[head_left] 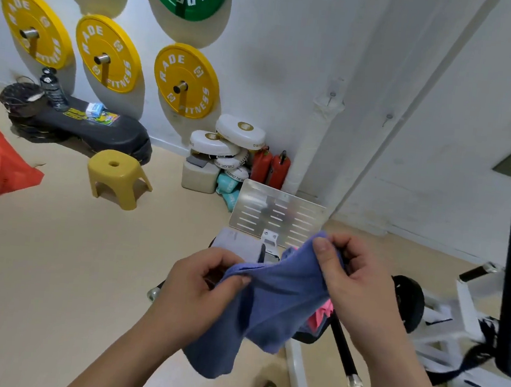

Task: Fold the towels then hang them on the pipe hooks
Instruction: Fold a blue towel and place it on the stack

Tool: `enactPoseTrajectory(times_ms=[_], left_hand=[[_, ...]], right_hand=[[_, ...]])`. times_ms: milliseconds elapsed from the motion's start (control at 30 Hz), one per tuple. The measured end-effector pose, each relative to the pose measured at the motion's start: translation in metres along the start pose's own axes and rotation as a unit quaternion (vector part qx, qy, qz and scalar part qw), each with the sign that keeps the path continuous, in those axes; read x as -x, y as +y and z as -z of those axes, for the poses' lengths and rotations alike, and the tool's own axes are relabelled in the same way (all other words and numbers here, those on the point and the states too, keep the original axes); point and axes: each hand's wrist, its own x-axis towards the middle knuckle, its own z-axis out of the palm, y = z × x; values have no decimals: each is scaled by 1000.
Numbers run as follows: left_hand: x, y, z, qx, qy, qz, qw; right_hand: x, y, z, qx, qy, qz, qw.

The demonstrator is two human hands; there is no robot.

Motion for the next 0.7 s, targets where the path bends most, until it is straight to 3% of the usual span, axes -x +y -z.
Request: enactPoseTrajectory(times_ms=[100,233,467,700], left_hand=[[5,-14,0,-29,-30,20,999],[16,-11,-12,-16,-84,-9,996],[25,25,-56,57,0,-108,993],[23,31,-86,-21,49,-241,969]], right_hand=[[18,11,1,9,-31,-65,997],[28,2,3,-13,-23,-48,998],[25,-12,28,4,-54,-1,999],[30,-7,62,2,-51,-5,999]])
